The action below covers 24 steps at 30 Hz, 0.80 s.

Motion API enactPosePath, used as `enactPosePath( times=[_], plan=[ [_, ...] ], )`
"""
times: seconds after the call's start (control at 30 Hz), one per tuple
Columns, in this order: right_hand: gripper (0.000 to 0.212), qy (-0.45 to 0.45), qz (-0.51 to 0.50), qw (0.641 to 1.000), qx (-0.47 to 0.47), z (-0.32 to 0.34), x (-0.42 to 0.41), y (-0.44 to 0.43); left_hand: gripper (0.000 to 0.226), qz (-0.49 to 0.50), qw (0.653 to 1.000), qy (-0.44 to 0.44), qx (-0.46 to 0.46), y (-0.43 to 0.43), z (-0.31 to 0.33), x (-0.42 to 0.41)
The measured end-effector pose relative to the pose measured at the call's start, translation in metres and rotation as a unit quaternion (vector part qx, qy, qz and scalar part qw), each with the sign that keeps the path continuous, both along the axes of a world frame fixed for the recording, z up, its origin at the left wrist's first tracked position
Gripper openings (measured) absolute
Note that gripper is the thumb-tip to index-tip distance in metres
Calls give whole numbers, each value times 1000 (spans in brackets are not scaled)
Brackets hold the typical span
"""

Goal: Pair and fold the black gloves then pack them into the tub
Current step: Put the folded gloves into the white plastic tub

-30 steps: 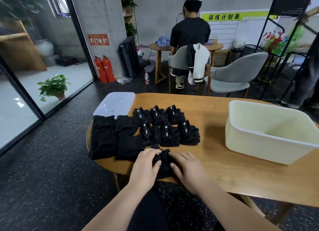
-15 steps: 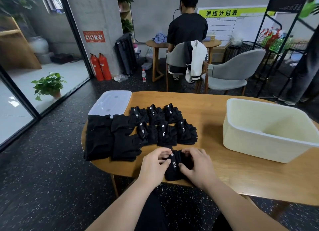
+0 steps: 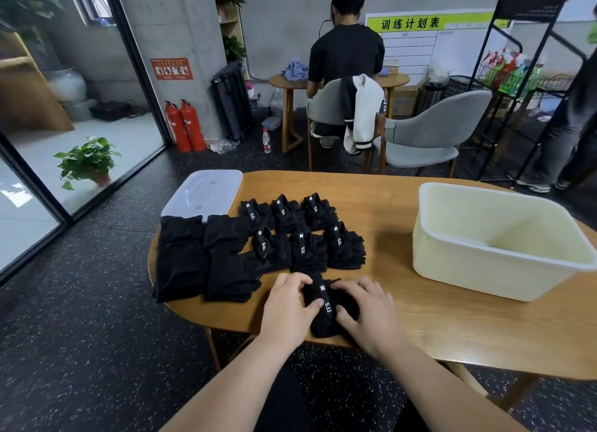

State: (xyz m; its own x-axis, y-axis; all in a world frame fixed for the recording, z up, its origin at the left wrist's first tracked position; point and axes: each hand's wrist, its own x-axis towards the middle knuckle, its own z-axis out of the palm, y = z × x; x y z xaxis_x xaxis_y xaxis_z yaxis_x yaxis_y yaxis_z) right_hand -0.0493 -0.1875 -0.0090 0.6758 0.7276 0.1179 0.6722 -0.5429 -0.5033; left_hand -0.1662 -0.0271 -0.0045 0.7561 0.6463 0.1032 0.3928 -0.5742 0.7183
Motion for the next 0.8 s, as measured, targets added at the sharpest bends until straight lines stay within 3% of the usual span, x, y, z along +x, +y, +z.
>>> enactPosePath(
  times=[0.33,0.67,0.8],
  plan=[
    [37,-56,-4,998,31,45,-9,52,32,-8,997,3,75,46,24,-23],
    [50,-76,138,987,-13,71,-53,150,29,162,973,1,164,124,40,-95],
    [61,-71,214,973,-52,74,-77,188,30,264,956,12,126,154,47,-120]
  ],
)
